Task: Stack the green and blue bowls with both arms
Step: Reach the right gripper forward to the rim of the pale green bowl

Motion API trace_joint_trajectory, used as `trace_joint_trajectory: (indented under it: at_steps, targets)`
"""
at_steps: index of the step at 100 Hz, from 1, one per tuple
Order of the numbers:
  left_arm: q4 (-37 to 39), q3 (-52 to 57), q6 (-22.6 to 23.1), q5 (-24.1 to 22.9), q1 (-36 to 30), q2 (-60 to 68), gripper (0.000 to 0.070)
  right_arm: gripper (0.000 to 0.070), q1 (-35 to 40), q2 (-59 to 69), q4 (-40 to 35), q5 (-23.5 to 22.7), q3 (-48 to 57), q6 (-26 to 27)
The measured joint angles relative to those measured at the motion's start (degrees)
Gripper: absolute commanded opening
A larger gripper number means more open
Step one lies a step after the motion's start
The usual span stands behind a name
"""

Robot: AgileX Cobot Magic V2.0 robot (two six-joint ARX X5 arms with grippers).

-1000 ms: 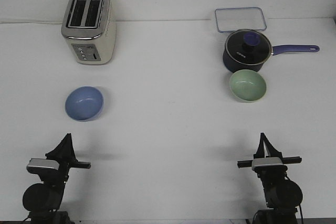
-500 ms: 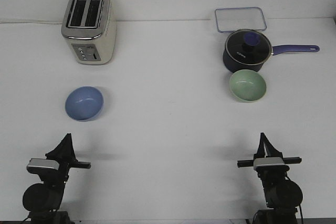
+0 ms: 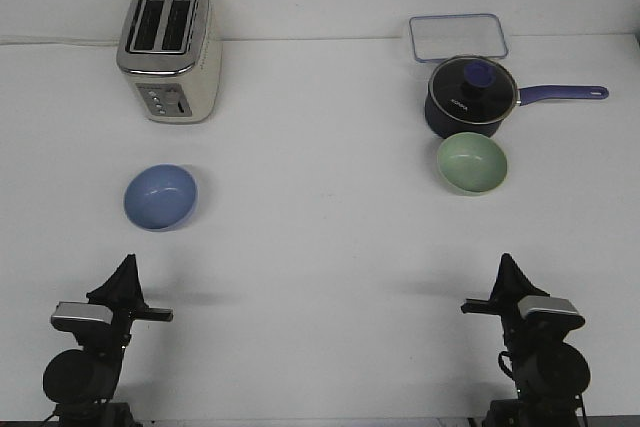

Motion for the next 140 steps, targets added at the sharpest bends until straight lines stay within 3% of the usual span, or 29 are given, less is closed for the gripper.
trace_joint_trajectory:
  at_steps: [16, 19, 23, 31, 34, 69, 106, 140]
  targets:
    - [0.0, 0.0, 0.0, 0.0, 0.0, 0.0, 0.0015, 0.0001, -0.1, 8.4, -8.1, 1.3, 13.6, 0.9]
    - [0.0, 0.0, 0.0, 0.0, 0.0, 0.0, 0.0014, 0.0032, -0.1, 10.8, -10.0, 1.3, 16.4, 0.9]
    - [0.0, 0.0, 0.0, 0.0, 0.0, 0.0, 0.0015, 0.0151, -0.1, 14.1, -12.1, 1.0, 20.0, 0.9]
    - [0.0, 0.0, 0.0, 0.0, 0.0, 0.0, 0.0015, 0.0516, -0.1, 21.0, -16.2, -0.3, 27.0, 0.9]
    - [0.0, 0.0, 0.0, 0.0, 0.0, 0.0, 0.0015, 0.056, -0.1, 23.5, -17.4, -0.5, 29.5, 1.0]
    - [0.0, 0.0, 0.0, 0.0, 0.0, 0.0, 0.0015, 0.056, -0.3, 54.7, -30.2, -1.7, 54.2, 0.5]
    - [0.0, 0.0, 0.0, 0.0, 0.0, 0.0, 0.0014, 0.0559, -5.2, 84.3, -31.4, -2.0, 65.0, -2.8]
    - [0.0, 0.0, 0.0, 0.0, 0.0, 0.0, 0.0015, 0.0542, -9.5, 97.2, -28.7, -5.1, 68.1, -4.8]
